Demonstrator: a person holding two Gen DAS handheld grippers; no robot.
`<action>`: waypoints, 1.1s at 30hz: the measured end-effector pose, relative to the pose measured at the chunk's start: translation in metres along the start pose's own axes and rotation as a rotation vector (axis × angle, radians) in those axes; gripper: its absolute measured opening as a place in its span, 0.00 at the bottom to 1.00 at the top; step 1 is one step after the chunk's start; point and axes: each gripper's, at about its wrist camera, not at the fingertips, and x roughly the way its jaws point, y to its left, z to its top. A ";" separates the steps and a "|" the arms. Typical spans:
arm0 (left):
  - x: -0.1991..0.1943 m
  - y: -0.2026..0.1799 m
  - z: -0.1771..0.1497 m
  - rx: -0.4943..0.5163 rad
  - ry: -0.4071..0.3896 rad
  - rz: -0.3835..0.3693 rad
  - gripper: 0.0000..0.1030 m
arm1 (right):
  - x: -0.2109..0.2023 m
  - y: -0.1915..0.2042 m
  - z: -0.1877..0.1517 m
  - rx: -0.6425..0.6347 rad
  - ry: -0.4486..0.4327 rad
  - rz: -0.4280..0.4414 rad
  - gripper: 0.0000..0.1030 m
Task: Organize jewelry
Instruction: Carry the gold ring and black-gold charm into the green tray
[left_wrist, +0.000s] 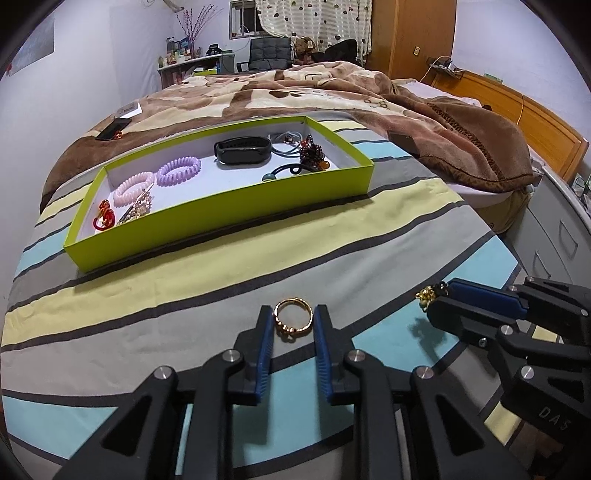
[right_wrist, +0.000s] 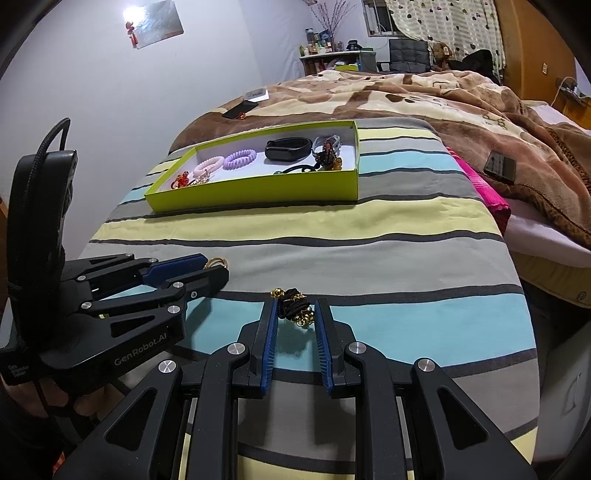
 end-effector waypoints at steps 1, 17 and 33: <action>0.000 0.000 0.000 -0.003 -0.001 -0.004 0.22 | -0.002 0.000 0.000 -0.001 -0.002 -0.003 0.20; -0.044 0.026 0.006 -0.059 -0.121 -0.012 0.22 | -0.013 0.015 0.015 -0.026 -0.036 0.000 0.20; -0.022 0.080 0.068 -0.064 -0.183 0.023 0.22 | 0.026 0.034 0.089 -0.107 -0.073 0.035 0.20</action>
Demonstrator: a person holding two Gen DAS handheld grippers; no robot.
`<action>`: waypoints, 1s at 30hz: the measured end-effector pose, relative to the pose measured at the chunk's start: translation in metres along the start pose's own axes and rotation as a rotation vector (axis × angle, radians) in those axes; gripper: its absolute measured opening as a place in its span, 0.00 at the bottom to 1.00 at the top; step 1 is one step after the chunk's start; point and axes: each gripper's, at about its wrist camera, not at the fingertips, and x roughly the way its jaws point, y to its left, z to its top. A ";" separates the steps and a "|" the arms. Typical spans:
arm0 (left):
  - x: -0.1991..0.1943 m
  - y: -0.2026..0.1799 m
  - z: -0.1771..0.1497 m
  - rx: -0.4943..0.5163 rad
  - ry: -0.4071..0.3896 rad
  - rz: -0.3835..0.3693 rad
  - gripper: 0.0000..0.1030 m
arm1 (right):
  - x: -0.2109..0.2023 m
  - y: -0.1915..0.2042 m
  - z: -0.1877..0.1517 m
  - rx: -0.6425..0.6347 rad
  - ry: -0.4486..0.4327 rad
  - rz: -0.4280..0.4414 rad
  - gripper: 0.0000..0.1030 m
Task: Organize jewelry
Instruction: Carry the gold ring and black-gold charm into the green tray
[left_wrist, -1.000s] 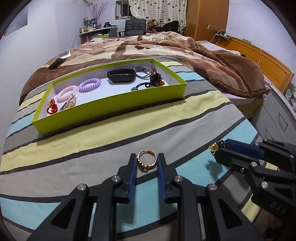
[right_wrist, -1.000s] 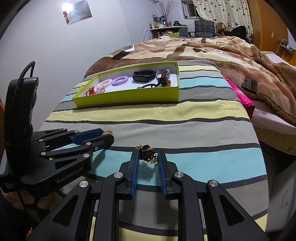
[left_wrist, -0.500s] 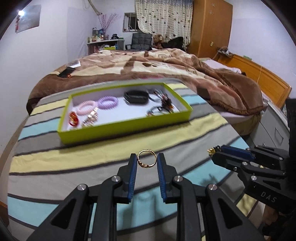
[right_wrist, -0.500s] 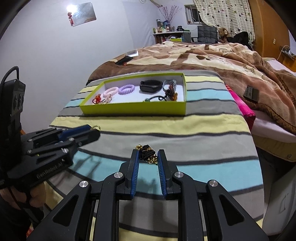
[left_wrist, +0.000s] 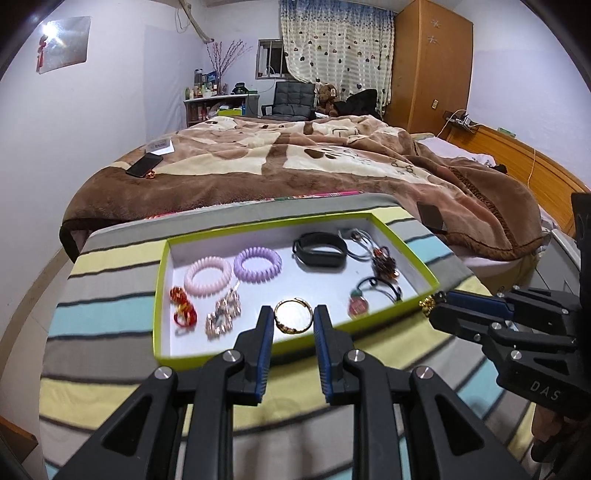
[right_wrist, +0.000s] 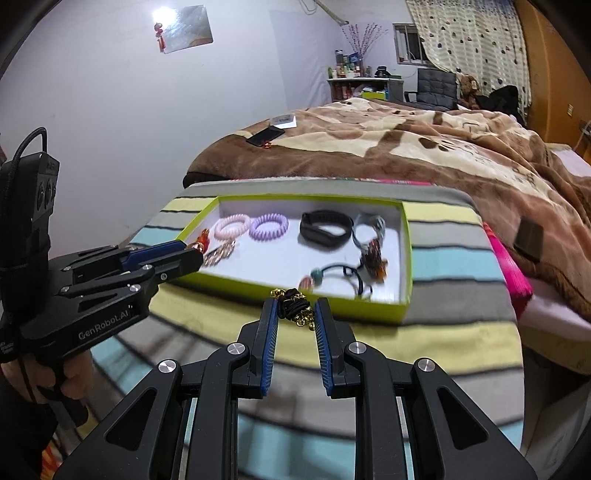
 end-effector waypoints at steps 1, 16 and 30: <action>0.004 0.001 0.002 0.000 0.001 0.003 0.22 | 0.004 -0.001 0.003 -0.004 0.000 -0.002 0.20; 0.065 0.022 0.010 -0.026 0.077 0.012 0.22 | 0.085 -0.020 0.032 -0.006 0.092 -0.020 0.20; 0.084 0.021 0.007 -0.012 0.128 0.013 0.23 | 0.108 -0.024 0.034 -0.004 0.126 -0.024 0.20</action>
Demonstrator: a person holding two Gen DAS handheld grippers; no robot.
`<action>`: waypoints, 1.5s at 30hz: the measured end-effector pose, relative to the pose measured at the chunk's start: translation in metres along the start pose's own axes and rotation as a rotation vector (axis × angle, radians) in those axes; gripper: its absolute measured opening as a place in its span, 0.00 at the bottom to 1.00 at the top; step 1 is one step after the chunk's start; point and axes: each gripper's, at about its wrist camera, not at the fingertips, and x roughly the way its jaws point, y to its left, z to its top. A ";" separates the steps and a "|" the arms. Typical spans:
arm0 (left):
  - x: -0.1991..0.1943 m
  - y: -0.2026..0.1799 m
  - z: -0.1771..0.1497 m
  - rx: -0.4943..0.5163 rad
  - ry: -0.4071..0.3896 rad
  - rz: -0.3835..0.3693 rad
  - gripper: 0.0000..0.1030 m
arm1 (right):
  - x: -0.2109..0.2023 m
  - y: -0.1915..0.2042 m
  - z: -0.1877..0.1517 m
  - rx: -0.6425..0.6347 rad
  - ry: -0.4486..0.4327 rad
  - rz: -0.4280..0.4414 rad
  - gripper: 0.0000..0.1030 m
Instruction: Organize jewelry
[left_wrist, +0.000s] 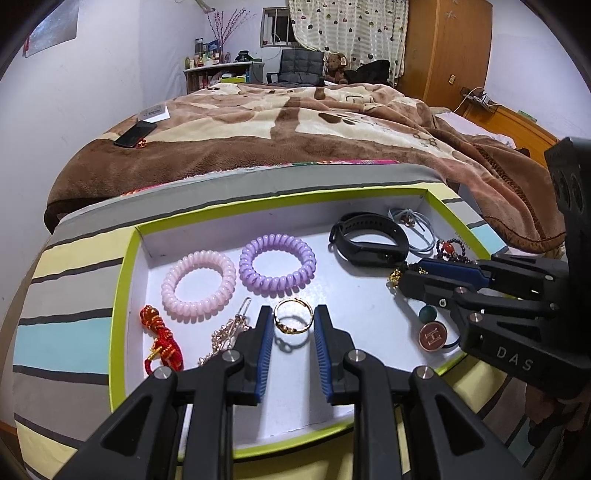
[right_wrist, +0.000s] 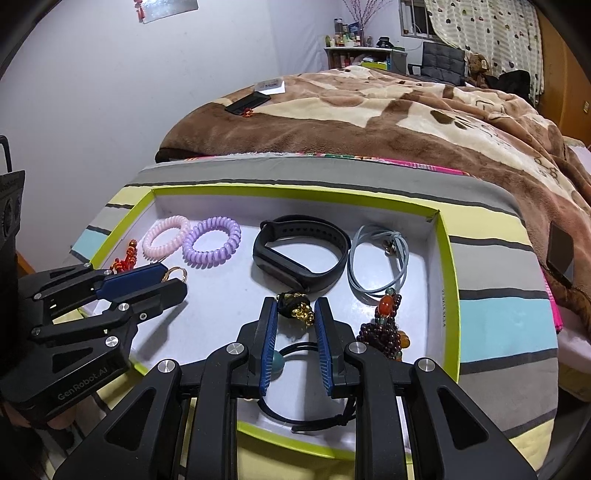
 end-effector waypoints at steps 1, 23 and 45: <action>-0.001 0.000 0.000 0.000 0.000 0.003 0.24 | 0.000 0.000 0.000 0.000 0.001 -0.001 0.21; -0.080 -0.004 -0.030 -0.042 -0.112 0.057 0.34 | -0.082 0.023 -0.033 -0.016 -0.129 -0.014 0.30; -0.173 -0.037 -0.132 -0.089 -0.217 0.144 0.43 | -0.174 0.062 -0.140 -0.008 -0.236 -0.059 0.36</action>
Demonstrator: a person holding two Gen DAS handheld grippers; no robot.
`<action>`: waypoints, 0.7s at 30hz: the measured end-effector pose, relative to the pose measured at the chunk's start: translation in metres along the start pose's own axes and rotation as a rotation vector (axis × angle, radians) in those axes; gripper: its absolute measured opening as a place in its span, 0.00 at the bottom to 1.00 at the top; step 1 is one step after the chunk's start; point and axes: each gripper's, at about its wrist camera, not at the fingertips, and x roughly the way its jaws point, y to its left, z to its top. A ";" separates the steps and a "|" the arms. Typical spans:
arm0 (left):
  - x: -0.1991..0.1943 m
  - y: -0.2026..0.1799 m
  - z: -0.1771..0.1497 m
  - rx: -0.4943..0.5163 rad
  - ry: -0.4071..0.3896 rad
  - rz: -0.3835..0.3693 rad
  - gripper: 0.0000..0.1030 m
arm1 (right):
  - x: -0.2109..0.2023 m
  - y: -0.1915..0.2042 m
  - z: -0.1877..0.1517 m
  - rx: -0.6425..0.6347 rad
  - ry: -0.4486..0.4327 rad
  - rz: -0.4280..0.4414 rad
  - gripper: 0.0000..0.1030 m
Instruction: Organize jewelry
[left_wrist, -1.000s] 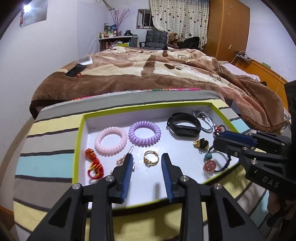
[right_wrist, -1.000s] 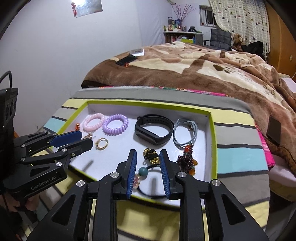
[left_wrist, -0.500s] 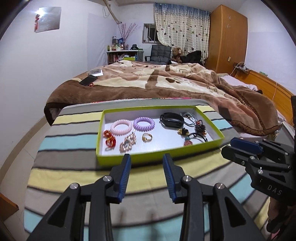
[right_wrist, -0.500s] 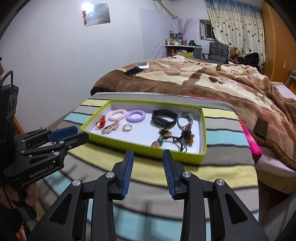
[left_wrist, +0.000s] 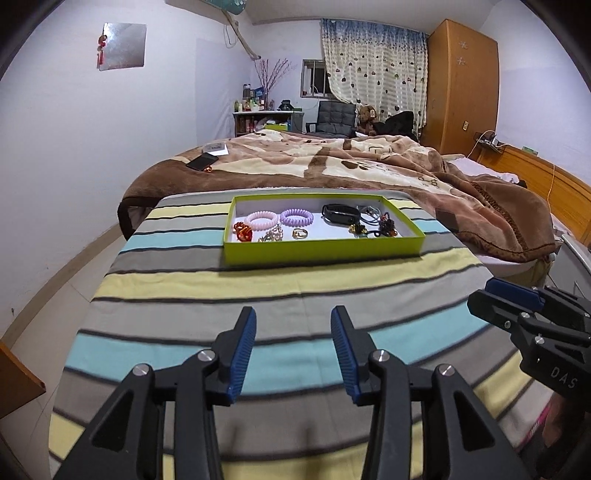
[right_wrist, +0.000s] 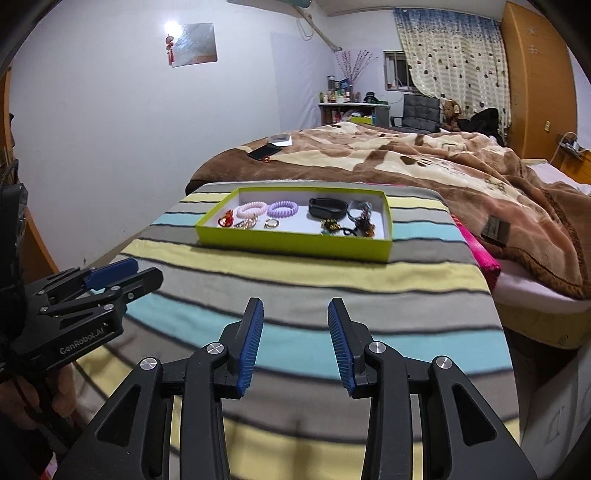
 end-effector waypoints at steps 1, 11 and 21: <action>-0.005 -0.001 -0.004 0.002 -0.003 0.003 0.43 | -0.004 0.002 -0.004 -0.005 -0.004 -0.009 0.36; -0.028 -0.010 -0.029 0.012 -0.021 0.013 0.43 | -0.024 0.011 -0.026 -0.015 -0.023 -0.018 0.37; -0.033 -0.009 -0.035 0.002 -0.026 0.023 0.43 | -0.028 0.015 -0.032 -0.027 -0.028 -0.015 0.37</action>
